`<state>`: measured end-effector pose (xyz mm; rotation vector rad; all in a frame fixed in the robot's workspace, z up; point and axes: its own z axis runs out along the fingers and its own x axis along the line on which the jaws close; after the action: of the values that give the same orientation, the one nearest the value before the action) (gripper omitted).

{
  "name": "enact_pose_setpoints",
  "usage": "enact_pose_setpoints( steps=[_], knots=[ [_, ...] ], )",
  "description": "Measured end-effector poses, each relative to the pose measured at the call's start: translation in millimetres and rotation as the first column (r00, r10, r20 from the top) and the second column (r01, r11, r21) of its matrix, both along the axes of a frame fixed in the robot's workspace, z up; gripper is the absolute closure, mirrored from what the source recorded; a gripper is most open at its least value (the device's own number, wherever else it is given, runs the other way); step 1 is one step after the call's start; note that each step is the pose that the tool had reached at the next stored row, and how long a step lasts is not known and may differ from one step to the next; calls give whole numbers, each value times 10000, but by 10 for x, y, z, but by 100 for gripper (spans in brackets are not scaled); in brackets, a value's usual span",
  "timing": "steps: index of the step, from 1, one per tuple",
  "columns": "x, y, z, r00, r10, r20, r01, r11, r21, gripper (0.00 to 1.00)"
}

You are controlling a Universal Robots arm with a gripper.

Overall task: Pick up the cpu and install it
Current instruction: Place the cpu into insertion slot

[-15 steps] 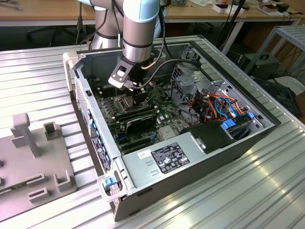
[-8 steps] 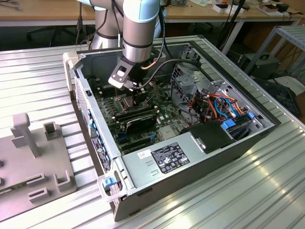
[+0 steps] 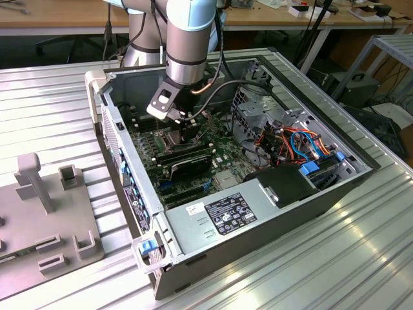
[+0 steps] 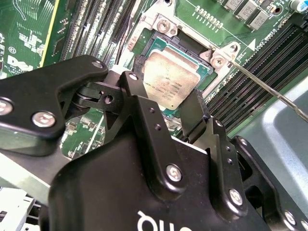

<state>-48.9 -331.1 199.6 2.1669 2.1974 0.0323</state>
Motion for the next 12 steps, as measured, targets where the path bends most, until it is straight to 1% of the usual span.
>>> enact_pose_setpoints(
  steps=[12],
  knots=[
    [10, 0, -1, 10000, -96, 0, 96, 10000, 1, 46]
  ],
)
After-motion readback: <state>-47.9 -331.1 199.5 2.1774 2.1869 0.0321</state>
